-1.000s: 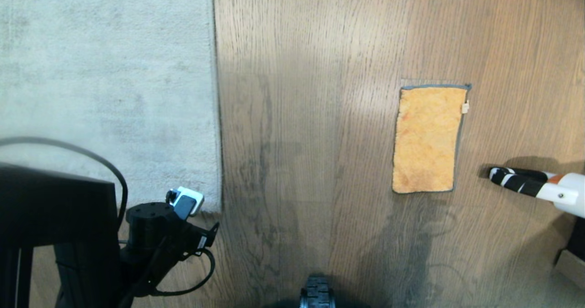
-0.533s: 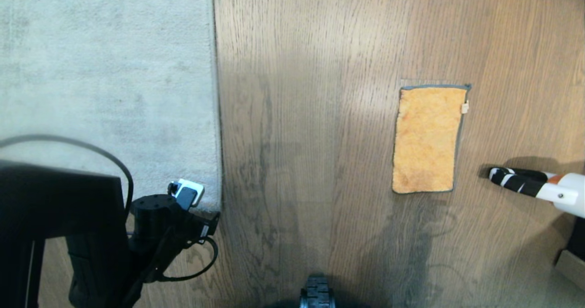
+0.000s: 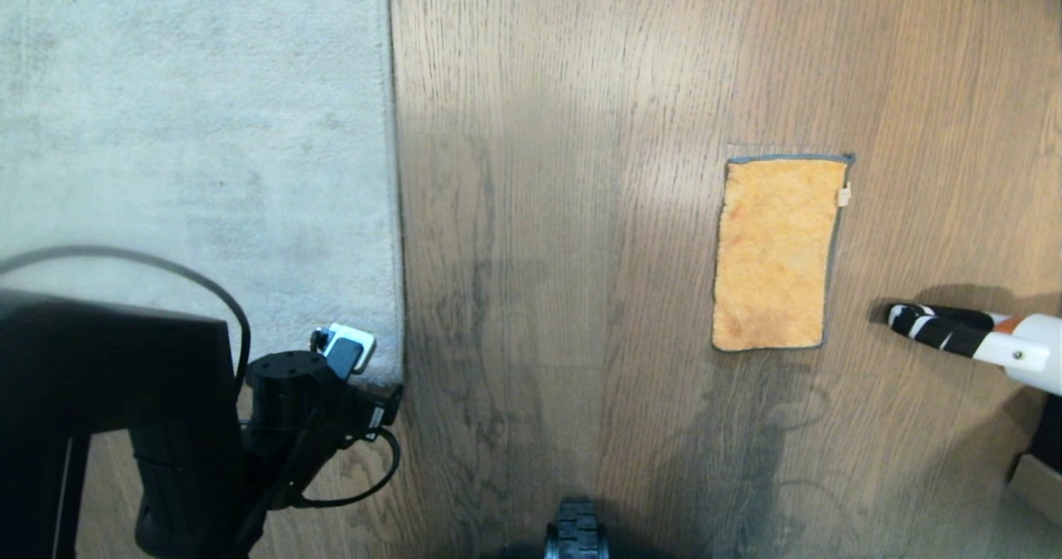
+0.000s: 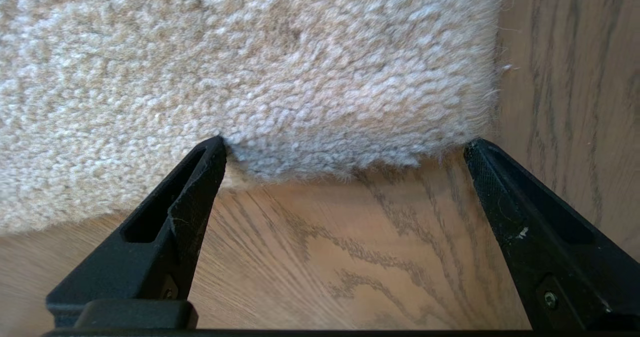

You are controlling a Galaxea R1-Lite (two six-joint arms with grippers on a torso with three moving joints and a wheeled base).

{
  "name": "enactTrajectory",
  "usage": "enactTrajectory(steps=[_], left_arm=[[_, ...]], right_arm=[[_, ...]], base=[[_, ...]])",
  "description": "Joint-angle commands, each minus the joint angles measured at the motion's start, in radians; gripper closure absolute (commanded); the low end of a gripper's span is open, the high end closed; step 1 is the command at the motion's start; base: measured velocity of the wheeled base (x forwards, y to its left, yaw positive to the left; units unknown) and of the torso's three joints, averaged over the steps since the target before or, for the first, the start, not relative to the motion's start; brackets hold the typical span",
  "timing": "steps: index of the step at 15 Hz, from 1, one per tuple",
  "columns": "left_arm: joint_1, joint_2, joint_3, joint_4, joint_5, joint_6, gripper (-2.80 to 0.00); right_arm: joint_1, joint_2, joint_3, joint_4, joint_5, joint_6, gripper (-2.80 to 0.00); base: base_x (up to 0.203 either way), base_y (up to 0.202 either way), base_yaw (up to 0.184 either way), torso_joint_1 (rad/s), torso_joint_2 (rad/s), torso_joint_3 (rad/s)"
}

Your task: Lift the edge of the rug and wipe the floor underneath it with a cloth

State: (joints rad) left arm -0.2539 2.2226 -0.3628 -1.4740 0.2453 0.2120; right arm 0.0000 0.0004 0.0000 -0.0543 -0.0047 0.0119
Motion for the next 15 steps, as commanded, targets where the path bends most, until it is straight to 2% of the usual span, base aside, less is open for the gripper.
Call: enactTrajectory(steps=[1, 6, 15], left_arm=[[-0.017, -0.003, 0.001, -0.014, 0.0, -0.017, -2.8], [-0.024, -0.033, 0.021, -0.014, 0.002, -0.039, -2.8], [-0.015, -0.017, 0.042, -0.014, 0.006, -0.023, -2.8]], right_arm=[[0.0, 0.001, 0.0, -0.001, 0.0, 0.0, 0.0], [0.0, 0.001, 0.0, -0.001, 0.0, 0.0, 0.0], [0.0, 0.001, 0.0, 0.0, 0.0, 0.0, 0.0]], base=[[0.0, 0.0, 0.0, 0.0, 0.0, 0.0], [0.0, 0.0, 0.0, 0.0, 0.0, 0.0], [0.0, 0.0, 0.0, 0.0, 0.0, 0.0]])
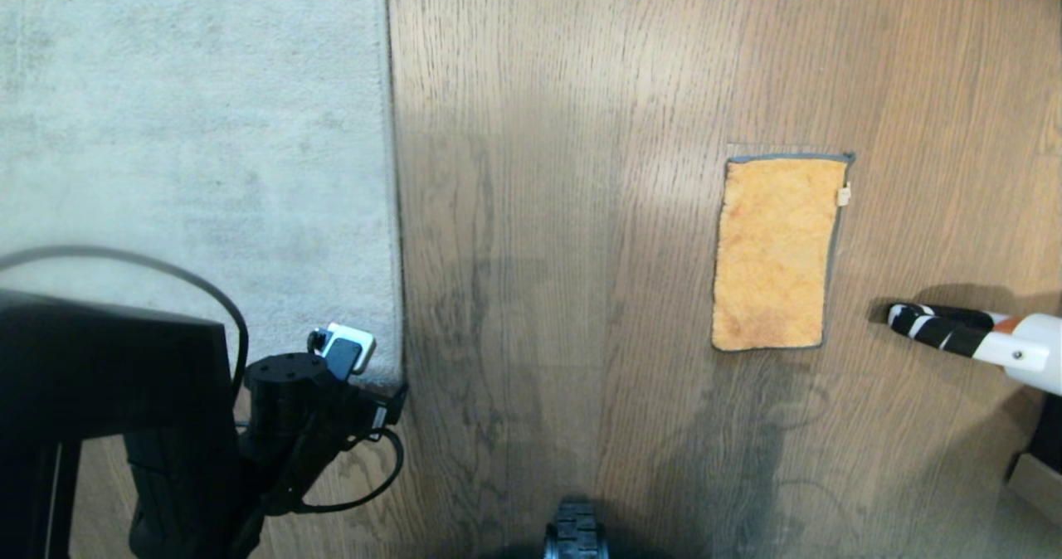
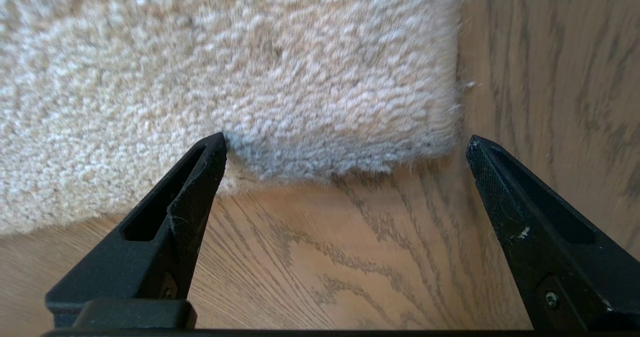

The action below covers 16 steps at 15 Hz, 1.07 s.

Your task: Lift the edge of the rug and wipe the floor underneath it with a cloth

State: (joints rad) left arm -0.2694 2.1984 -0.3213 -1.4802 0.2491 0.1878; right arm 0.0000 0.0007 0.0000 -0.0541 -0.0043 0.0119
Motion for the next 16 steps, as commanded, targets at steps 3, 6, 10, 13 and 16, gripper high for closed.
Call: enactTrajectory(steps=[3, 6, 10, 13, 16], left_arm=[[0.002, 0.022, -0.004, -0.008, 0.002, 0.003, -2.8], [0.001, 0.029, -0.012, -0.009, 0.001, 0.002, -2.8], [0.001, 0.03, -0.029, -0.009, 0.001, 0.002, -2.8], [0.004, 0.029, -0.033, -0.009, 0.001, 0.004, -2.8], [0.008, 0.03, -0.033, -0.009, 0.001, 0.017, -2.8]], right_arm=[[0.0, 0.001, 0.0, -0.001, 0.0, 0.0, 0.0], [0.0, 0.001, 0.0, -0.001, 0.0, 0.0, 0.0], [0.0, 0.001, 0.0, -0.001, 0.0, 0.0, 0.0], [0.0, 0.001, 0.0, -0.001, 0.0, 0.0, 0.0], [0.0, 0.001, 0.0, -0.001, 0.0, 0.0, 0.0]], base=[[0.0, 0.0, 0.0, 0.0, 0.0, 0.0], [0.0, 0.0, 0.0, 0.0, 0.0, 0.0], [0.0, 0.0, 0.0, 0.0, 0.0, 0.0], [0.0, 0.0, 0.0, 0.0, 0.0, 0.0], [0.0, 0.0, 0.0, 0.0, 0.0, 0.0]])
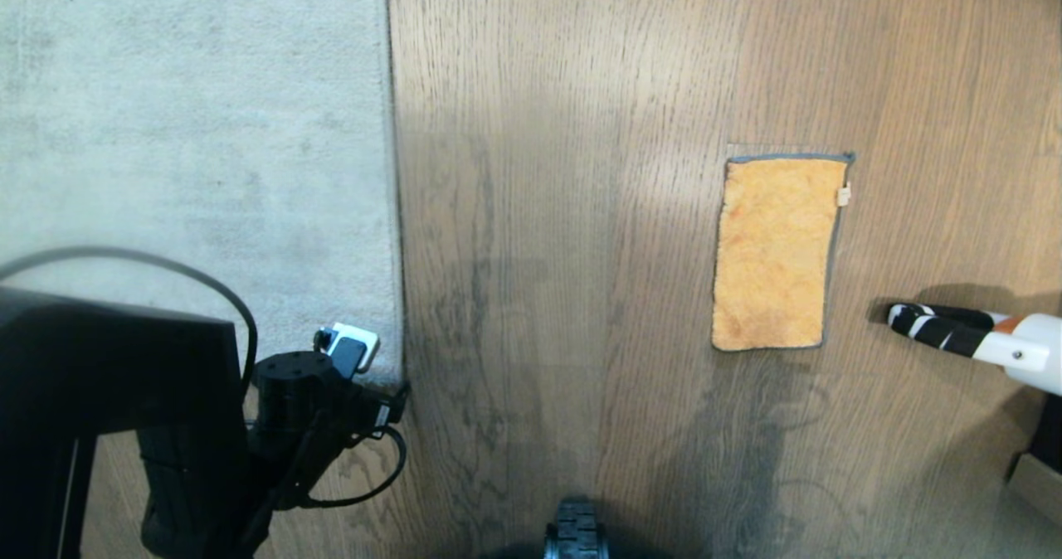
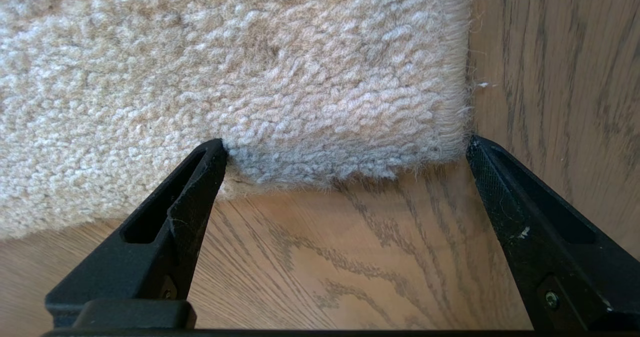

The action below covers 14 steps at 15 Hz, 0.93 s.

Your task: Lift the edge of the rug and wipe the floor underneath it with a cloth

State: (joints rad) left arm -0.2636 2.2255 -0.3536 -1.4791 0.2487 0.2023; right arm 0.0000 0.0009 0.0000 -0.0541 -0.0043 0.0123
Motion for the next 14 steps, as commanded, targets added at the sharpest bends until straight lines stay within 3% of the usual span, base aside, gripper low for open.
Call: enactTrajectory(steps=[1, 2, 14], left_arm=[[0.006, 0.002, -0.001, -0.01, 0.001, 0.009, -2.8], [0.007, 0.003, -0.001, -0.01, 0.001, 0.009, 0.0], [0.021, -0.004, 0.013, -0.009, 0.001, 0.026, 0.0]], right_arm=[[0.0, 0.001, 0.0, -0.001, 0.0, 0.0, 0.0], [0.0, 0.001, 0.0, -0.001, 0.0, 0.0, 0.0], [0.0, 0.001, 0.0, -0.001, 0.0, 0.0, 0.0]], base=[[0.0, 0.0, 0.0, 0.0, 0.0, 0.0], [0.0, 0.0, 0.0, 0.0, 0.0, 0.0], [0.0, 0.0, 0.0, 0.0, 0.0, 0.0]])
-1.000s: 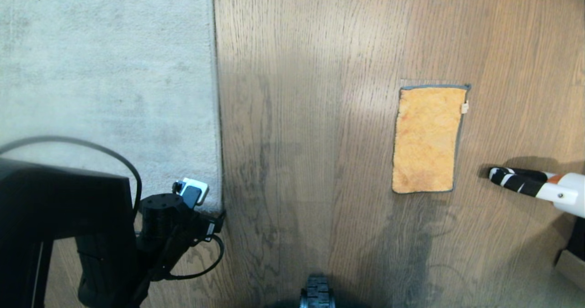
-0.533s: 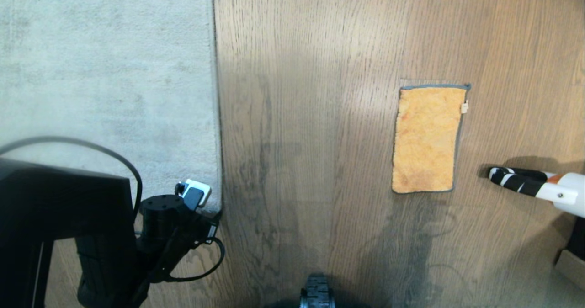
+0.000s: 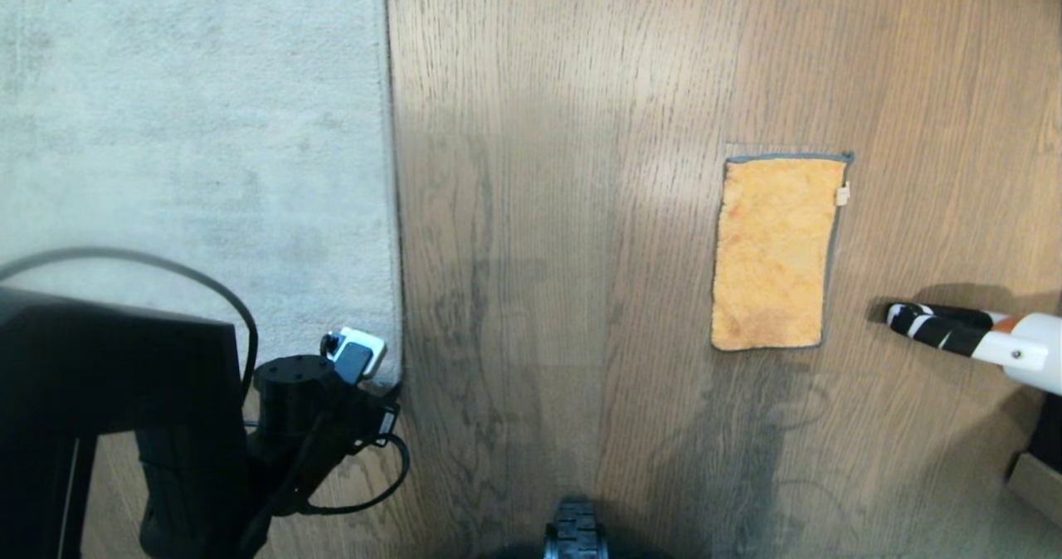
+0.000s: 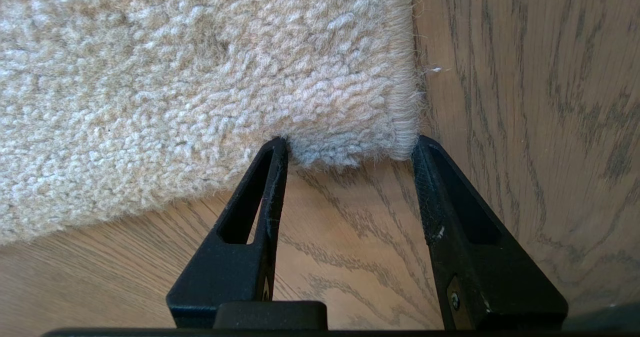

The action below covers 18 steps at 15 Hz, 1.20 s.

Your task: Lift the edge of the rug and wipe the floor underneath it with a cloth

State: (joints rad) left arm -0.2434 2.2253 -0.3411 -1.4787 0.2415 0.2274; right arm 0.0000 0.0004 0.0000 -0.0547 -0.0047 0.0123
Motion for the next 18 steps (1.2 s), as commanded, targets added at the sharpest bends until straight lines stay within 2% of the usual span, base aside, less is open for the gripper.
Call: enactTrajectory(steps=[1, 18], left_arm=[[0.003, -0.007, 0.001, -0.01, 0.009, 0.001, 0.0], [0.047, -0.127, 0.077, -0.009, 0.009, 0.015, 0.0]], right_arm=[[0.0, 0.001, 0.0, -0.001, 0.0, 0.0, 0.0], [0.0, 0.001, 0.0, -0.001, 0.0, 0.0, 0.0]], base=[[0.0, 0.0, 0.0, 0.0, 0.0, 0.0], [0.0, 0.0, 0.0, 0.0, 0.0, 0.0]])
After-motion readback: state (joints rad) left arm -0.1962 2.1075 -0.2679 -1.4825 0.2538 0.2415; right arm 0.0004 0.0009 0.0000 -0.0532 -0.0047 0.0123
